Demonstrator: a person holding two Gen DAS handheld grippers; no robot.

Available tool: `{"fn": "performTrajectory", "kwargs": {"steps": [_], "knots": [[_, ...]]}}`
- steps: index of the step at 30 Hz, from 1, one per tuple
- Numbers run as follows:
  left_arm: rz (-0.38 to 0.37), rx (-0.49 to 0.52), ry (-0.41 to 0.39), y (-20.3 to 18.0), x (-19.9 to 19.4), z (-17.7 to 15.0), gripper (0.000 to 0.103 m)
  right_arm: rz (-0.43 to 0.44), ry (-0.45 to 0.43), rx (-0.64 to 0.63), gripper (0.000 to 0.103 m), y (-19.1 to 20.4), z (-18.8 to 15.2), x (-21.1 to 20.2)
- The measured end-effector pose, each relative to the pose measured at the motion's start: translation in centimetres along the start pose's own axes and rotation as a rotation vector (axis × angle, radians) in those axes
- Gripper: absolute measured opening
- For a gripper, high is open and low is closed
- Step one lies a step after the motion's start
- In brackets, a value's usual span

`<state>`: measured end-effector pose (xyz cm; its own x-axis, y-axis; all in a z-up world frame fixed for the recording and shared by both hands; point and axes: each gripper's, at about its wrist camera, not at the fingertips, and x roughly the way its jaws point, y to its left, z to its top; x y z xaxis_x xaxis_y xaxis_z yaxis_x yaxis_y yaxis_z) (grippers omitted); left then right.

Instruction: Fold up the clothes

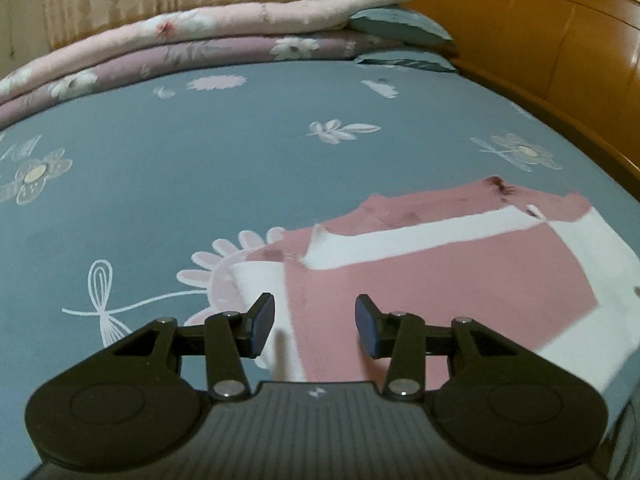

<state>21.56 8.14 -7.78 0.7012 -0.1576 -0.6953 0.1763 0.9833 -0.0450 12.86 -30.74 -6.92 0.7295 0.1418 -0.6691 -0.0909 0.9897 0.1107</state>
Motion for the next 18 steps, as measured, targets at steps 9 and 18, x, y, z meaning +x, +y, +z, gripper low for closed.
{"fn": "performTrajectory", "kwargs": {"steps": [9, 18], "knots": [[-0.026, -0.002, -0.002, 0.3, 1.8, 0.5, 0.040, 0.025, 0.004, 0.019, 0.039, 0.2, 0.0, 1.4], [-0.143, -0.108, 0.044, 1.3, 3.6, -0.5, 0.038, 0.031, -0.019, 0.050, 0.039, -0.4, 0.6, 1.3]]}}
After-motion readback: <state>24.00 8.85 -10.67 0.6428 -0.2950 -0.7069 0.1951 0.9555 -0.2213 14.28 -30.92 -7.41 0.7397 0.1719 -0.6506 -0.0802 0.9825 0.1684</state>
